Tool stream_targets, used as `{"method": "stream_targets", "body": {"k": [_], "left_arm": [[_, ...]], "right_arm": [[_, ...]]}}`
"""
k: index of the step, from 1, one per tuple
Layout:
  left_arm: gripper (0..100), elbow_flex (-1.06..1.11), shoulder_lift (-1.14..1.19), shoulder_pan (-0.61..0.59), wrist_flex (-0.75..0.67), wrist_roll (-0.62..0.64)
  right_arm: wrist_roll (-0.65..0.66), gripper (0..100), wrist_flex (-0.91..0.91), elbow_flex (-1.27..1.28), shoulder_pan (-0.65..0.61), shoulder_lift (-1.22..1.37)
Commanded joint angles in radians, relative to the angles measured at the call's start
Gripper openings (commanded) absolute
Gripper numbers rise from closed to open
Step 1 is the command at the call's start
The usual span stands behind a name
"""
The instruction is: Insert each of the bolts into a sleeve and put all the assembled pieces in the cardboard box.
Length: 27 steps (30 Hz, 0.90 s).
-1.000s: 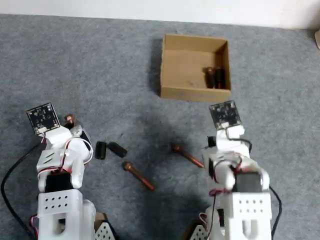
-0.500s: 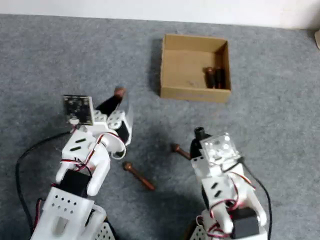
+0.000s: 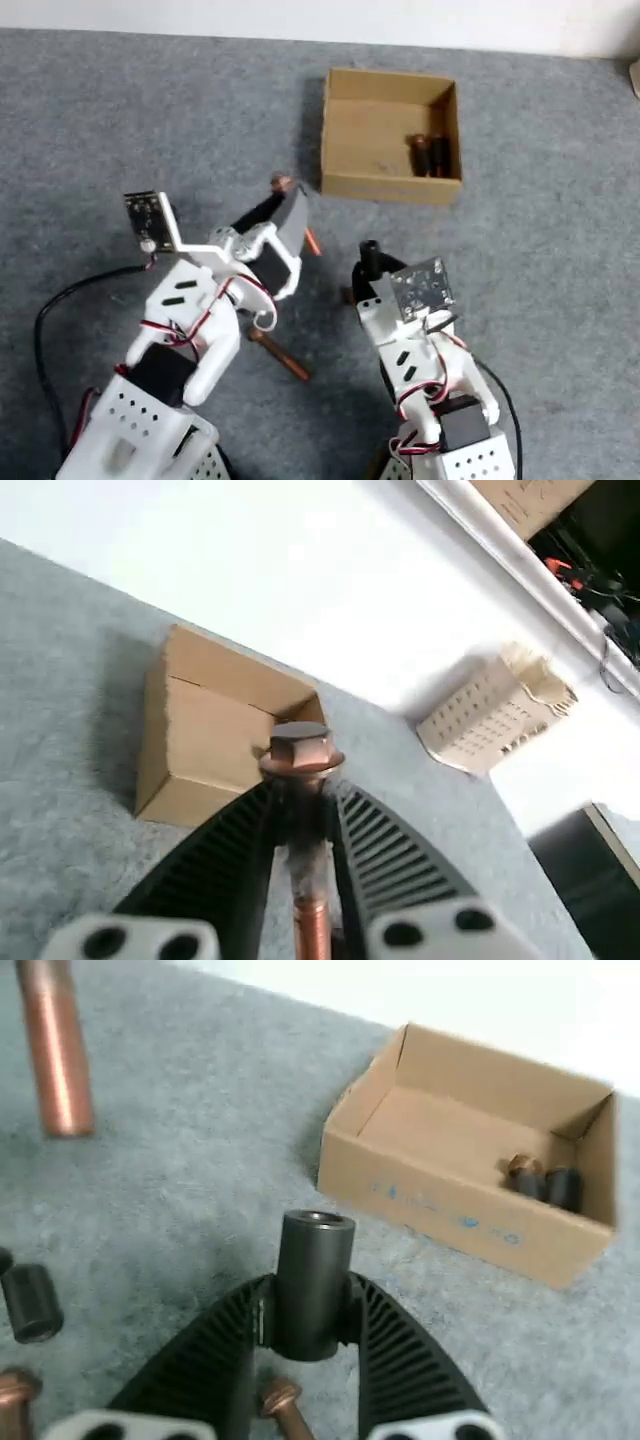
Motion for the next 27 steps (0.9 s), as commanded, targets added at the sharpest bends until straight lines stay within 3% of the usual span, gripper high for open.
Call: {"method": "stream_targets", "body": {"k": [1,7,16,27], "left_arm": [[0,-0.025,-0.019,0.073,0.0,-0.14],[0,-0.015,-0.007,0.13,-0.044,-0.19],[0,0.081,0.222,0.073,-0.413,-0.19],[0,0.076,0.298,0.056,-0.414,-0.189]], "right_arm": [[-0.012,0.5,-0.036,-0.002,-0.019,-0.01],[0.058,0.5,-0.033,0.004,-0.117,-0.01],[0.074,0.5,-0.031,0.005,-0.15,-0.01],[0.074,0.5,-0.031,0.005,-0.114,-0.01]]}}
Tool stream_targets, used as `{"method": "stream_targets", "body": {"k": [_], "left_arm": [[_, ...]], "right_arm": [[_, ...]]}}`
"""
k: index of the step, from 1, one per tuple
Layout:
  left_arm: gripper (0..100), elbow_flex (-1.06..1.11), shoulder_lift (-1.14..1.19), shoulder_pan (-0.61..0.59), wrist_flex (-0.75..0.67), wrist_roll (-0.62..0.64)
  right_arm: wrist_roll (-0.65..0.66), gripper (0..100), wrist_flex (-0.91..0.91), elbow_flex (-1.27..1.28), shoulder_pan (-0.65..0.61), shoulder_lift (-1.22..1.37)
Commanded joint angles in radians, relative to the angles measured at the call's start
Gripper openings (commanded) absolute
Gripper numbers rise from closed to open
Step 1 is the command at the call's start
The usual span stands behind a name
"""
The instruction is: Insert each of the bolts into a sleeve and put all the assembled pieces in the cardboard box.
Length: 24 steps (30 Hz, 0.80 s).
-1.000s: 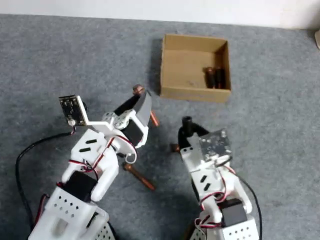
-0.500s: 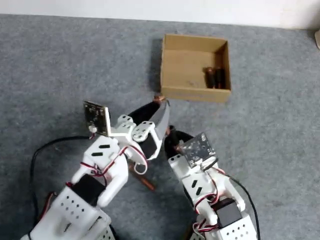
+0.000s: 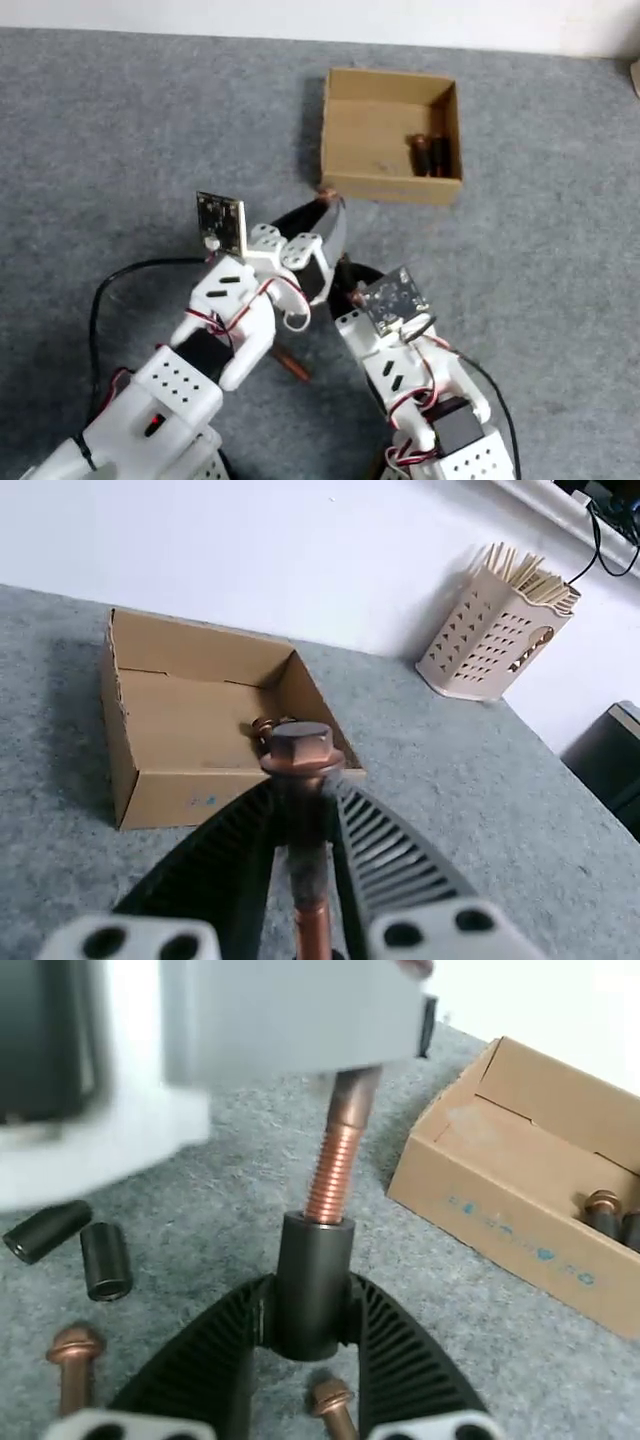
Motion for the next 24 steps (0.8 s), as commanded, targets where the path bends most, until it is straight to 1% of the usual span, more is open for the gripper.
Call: {"method": "stream_targets", "body": {"k": [1,11,14,16,24], "left_arm": [[0,-0.012,0.002,-0.021,-0.028,-0.005],[0,0.09,0.002,0.097,-0.032,-0.002],[0,0.096,0.004,0.102,-0.031,0.066],[0,0.096,0.01,0.104,-0.028,0.094],[0,0.093,0.01,0.093,-0.031,0.094]], "right_arm": [[0.011,0.5,-0.033,-0.005,0.035,-0.01],[0.002,0.5,-0.036,-0.007,0.105,-0.01],[-0.069,0.5,-0.036,-0.015,0.139,-0.01],[-0.084,0.5,-0.036,-0.015,0.157,-0.01],[-0.084,0.5,-0.036,-0.01,0.163,-0.01]]}}
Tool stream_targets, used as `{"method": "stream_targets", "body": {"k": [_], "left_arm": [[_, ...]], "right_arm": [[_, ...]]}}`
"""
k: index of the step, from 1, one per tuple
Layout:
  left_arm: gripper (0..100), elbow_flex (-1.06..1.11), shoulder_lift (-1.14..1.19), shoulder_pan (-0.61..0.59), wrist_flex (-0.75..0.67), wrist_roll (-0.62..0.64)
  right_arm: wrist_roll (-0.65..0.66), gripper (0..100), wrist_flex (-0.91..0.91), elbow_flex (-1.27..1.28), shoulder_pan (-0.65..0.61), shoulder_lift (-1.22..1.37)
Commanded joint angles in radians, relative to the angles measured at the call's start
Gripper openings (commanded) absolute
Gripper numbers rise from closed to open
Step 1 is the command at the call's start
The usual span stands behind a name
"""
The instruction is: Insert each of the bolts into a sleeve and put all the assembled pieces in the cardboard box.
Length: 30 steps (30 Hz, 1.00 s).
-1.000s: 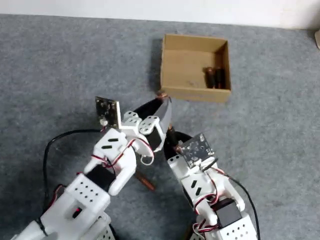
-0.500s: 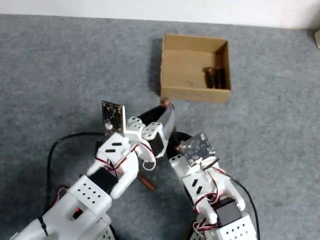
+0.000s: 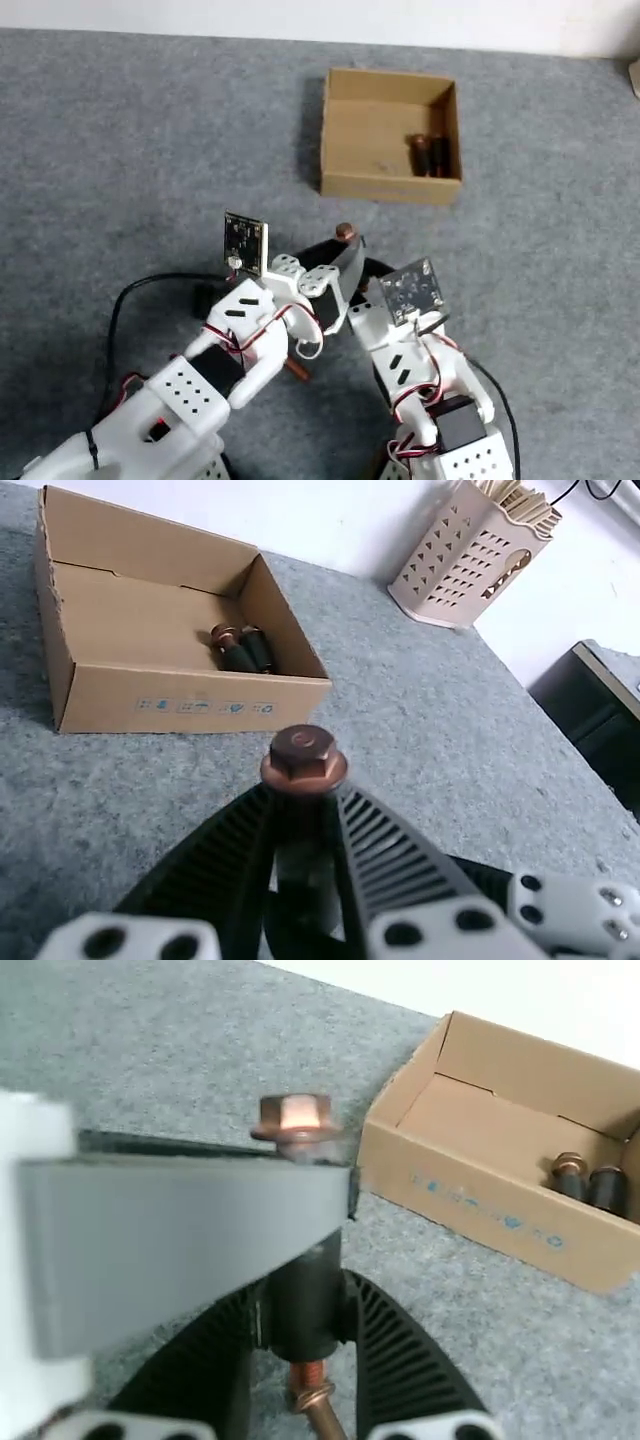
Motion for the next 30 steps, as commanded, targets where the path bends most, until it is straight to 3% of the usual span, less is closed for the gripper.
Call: {"method": "stream_targets", "body": {"k": [1,4,8,12,25,30], "left_arm": [[1,-0.015,-0.002,-0.005,-0.009,0.008],[13,-0.016,-0.002,0.001,0.006,0.006],[29,-0.107,-0.002,0.01,0.221,0.006],[29,-0.196,-0.002,0.01,0.388,0.006],[29,-0.209,-0.084,0.061,0.388,0.014],[29,-0.191,-0.251,-0.019,0.453,0.014]], "right_arm": [[-0.015,0.5,-0.036,-0.012,0.05,-0.01],[-0.014,0.5,-0.036,-0.01,0.05,-0.01],[-0.014,0.5,-0.036,-0.01,0.05,-0.01],[-0.014,0.5,-0.036,-0.01,0.05,-0.01],[-0.014,0.5,-0.036,-0.008,0.05,-0.01],[-0.014,0.5,-0.036,-0.007,0.05,-0.01]]}}
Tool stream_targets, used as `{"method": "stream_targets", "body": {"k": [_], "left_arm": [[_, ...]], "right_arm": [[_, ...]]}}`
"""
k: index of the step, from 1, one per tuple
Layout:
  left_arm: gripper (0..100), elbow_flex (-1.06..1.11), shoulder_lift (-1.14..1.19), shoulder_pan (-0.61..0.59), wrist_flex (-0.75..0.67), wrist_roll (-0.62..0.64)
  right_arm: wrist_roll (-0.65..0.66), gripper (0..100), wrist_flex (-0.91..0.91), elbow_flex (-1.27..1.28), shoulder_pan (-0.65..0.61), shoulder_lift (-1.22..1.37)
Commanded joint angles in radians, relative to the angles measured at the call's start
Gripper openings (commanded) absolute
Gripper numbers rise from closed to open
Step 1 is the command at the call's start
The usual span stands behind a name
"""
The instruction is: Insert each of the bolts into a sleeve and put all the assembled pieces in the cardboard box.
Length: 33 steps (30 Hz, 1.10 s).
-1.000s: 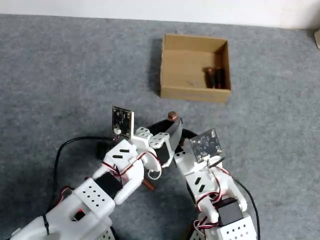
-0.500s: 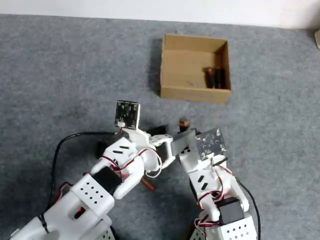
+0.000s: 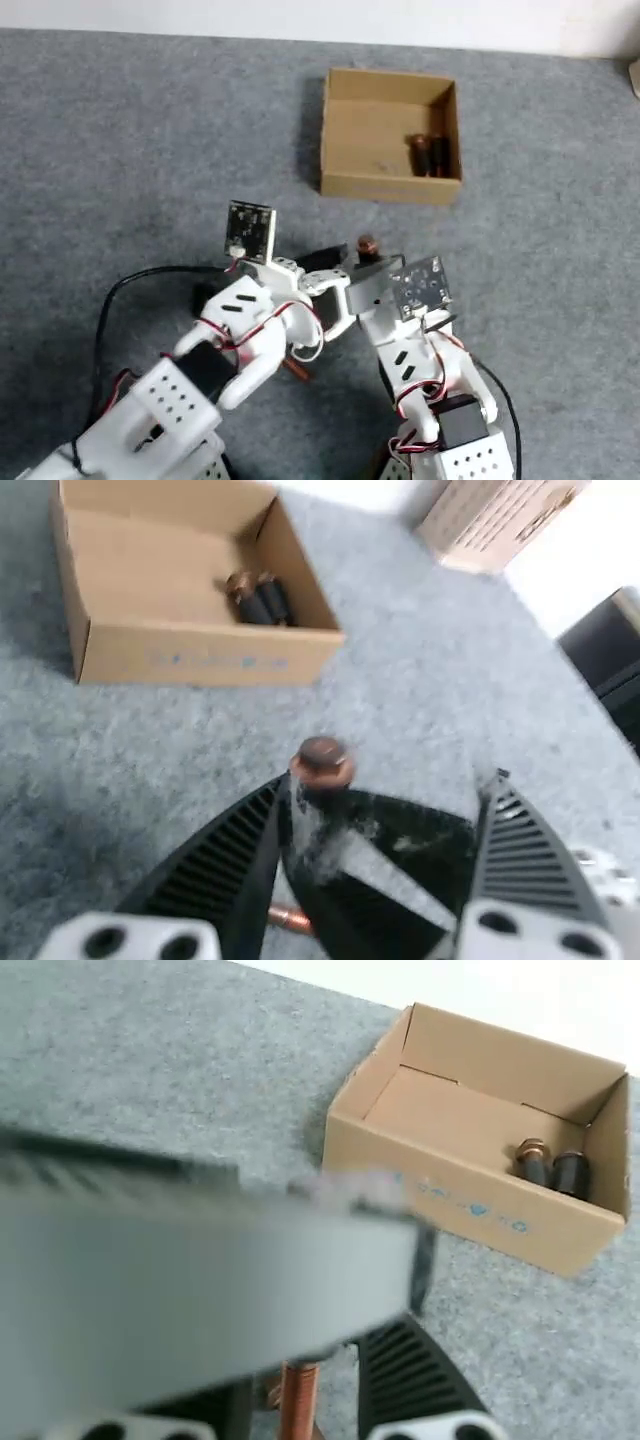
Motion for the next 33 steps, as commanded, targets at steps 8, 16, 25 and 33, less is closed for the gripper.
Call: {"method": "stream_targets", "body": {"k": [8,16,25,33], "left_arm": [[1,0.067,-0.257,-0.15,0.048,-0.003],[1,0.13,-0.076,-0.321,-0.219,0.0],[1,-0.051,0.305,-0.458,-0.236,0.006],[1,-0.056,0.282,-0.478,-0.235,0.006]], "right_arm": [[-0.011,0.5,-0.036,-0.005,0.015,-0.012],[0.074,0.5,-0.036,0.016,0.027,-0.005],[0.115,0.4,-0.035,-0.157,0.061,0.045],[0.19,0.4,-0.084,-0.713,0.168,0.799]]}}
